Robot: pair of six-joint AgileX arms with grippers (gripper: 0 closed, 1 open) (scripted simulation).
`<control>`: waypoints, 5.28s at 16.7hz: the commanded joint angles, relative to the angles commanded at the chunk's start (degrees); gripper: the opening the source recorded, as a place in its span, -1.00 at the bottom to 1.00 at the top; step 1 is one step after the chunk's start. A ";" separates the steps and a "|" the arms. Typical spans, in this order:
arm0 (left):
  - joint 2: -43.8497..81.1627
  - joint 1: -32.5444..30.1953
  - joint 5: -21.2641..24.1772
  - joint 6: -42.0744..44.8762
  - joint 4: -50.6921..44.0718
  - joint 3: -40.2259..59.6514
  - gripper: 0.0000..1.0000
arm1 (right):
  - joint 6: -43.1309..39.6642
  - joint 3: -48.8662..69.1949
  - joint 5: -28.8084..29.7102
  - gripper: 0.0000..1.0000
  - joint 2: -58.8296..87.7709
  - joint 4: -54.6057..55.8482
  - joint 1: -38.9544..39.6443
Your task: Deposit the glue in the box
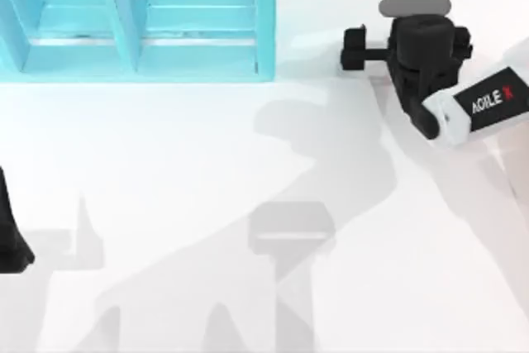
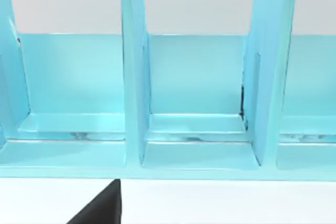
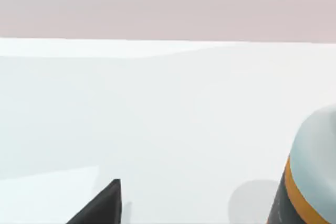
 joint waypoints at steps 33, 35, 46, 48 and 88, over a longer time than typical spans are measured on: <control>0.00 0.00 0.00 0.00 0.00 0.00 1.00 | -0.11 4.81 -0.81 -1.00 -1.35 -5.73 -0.51; 0.00 0.00 0.00 0.00 0.00 0.00 1.00 | -0.13 5.02 -0.77 -1.00 -3.97 -8.48 -0.57; 0.00 0.00 0.00 0.00 0.00 0.00 1.00 | 0.01 5.51 -0.85 -1.00 -10.83 -16.43 -0.54; 0.00 0.00 0.00 0.00 0.00 0.00 1.00 | -1.71 6.18 -2.11 -1.00 -11.86 -17.79 -1.56; 0.00 0.00 0.00 0.00 0.00 0.00 1.00 | -128.63 -9.46 -87.82 -1.00 -25.37 -120.97 -72.75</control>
